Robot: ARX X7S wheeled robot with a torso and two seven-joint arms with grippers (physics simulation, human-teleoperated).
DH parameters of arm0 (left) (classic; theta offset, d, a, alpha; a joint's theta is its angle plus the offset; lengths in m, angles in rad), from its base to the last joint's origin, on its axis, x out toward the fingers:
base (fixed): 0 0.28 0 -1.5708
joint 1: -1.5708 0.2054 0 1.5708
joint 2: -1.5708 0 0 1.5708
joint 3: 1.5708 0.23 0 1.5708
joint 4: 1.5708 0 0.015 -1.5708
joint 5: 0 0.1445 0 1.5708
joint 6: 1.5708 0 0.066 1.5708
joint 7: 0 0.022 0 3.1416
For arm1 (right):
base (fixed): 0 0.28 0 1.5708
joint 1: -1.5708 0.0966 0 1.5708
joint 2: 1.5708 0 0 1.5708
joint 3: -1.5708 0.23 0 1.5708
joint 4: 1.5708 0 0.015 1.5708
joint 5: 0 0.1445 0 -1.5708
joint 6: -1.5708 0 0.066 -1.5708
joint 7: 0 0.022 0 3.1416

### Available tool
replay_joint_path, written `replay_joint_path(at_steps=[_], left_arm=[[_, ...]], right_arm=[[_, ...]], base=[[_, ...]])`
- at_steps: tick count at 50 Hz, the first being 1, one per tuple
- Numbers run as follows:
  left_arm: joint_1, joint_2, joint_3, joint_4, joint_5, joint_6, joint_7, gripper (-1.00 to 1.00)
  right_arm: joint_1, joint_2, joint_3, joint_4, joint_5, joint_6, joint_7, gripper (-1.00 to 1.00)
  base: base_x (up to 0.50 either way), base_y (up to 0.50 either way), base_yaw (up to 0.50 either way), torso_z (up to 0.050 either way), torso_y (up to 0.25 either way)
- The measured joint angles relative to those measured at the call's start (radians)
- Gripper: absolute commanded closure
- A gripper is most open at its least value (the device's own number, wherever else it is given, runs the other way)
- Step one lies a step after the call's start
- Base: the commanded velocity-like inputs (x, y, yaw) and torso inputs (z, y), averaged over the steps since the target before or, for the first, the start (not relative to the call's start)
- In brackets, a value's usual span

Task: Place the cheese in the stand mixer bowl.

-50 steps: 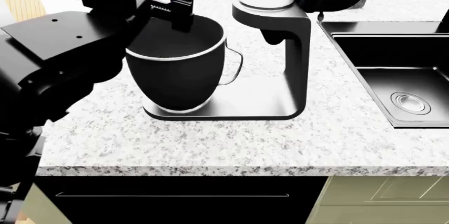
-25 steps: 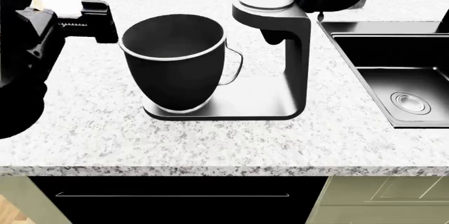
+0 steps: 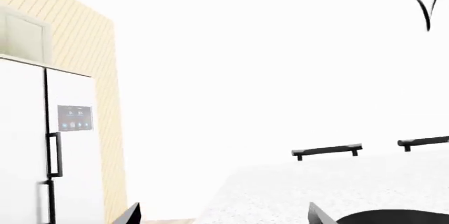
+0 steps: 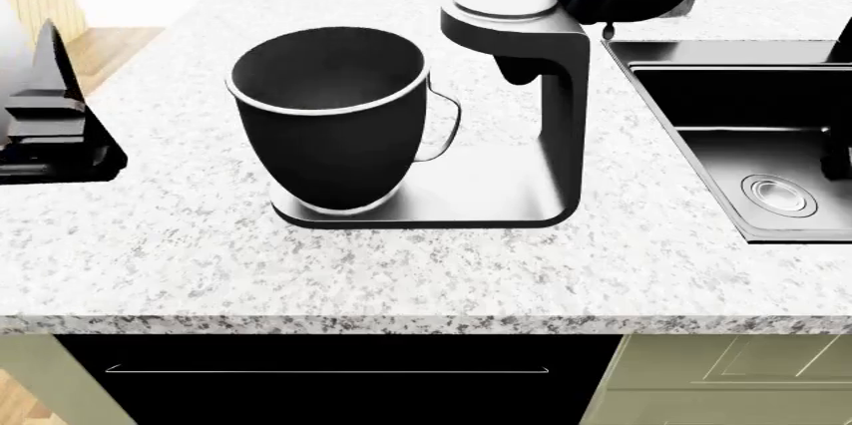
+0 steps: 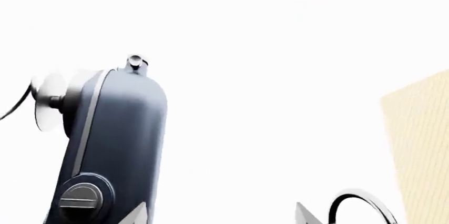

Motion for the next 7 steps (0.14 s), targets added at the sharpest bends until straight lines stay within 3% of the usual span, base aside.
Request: replay_joint_path(at_steps=[7], left_arm=[[0.004, -0.031, -0.042, 0.061, -0.005, 0.022, -0.016, -1.0]], right_arm=[[0.16, 0.053, -0.06, -0.005, 0.068, 0.016, 0.046, -1.0]], base=[[0.0, 0.0, 0.0, 0.0, 0.0]])
